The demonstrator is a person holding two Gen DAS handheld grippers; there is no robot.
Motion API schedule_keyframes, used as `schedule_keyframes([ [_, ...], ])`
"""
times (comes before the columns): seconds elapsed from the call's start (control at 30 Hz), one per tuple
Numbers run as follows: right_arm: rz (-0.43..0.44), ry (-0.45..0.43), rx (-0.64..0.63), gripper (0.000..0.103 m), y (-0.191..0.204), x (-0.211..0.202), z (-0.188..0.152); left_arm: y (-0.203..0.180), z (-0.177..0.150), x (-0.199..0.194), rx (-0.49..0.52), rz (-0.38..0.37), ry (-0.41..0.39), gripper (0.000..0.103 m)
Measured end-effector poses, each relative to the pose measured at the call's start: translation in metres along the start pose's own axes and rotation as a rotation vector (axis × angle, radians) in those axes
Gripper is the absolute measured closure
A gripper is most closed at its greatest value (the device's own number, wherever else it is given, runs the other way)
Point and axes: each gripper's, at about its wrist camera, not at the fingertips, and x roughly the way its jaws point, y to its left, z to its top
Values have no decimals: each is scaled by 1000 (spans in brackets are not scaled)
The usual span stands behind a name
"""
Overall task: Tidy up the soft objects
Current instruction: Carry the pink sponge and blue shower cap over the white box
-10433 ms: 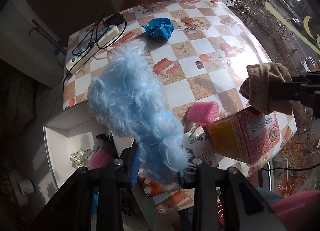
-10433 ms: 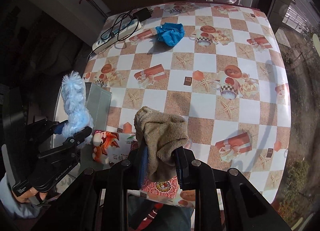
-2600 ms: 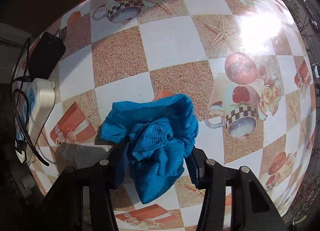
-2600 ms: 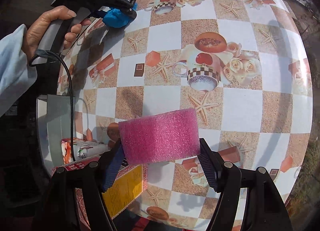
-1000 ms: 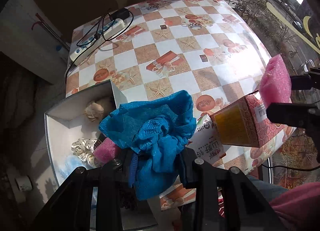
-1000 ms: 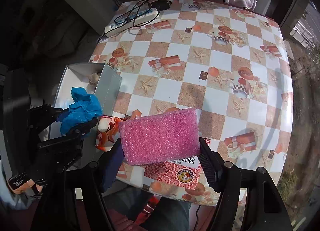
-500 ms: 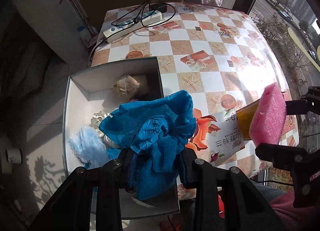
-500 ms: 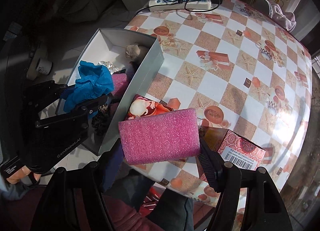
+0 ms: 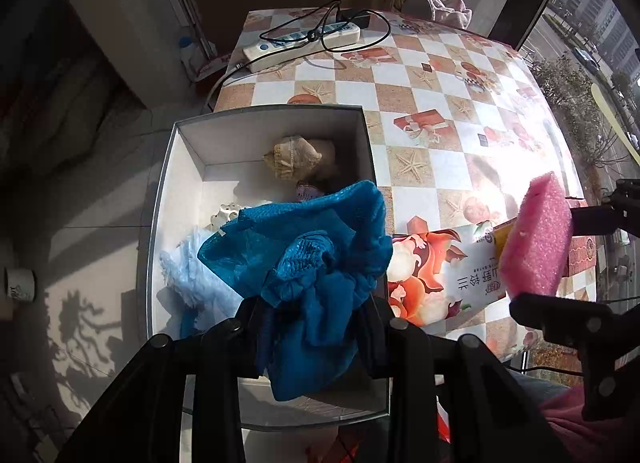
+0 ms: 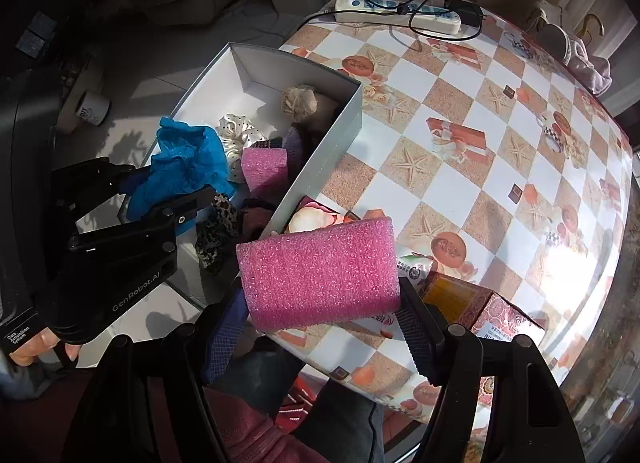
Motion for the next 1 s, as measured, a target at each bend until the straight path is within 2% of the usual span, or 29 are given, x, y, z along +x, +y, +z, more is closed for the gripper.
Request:
schedule_keyframes([
  [1.0,5,33,-118,31,44,13,26,53,-24,13,-135,42,44,65],
])
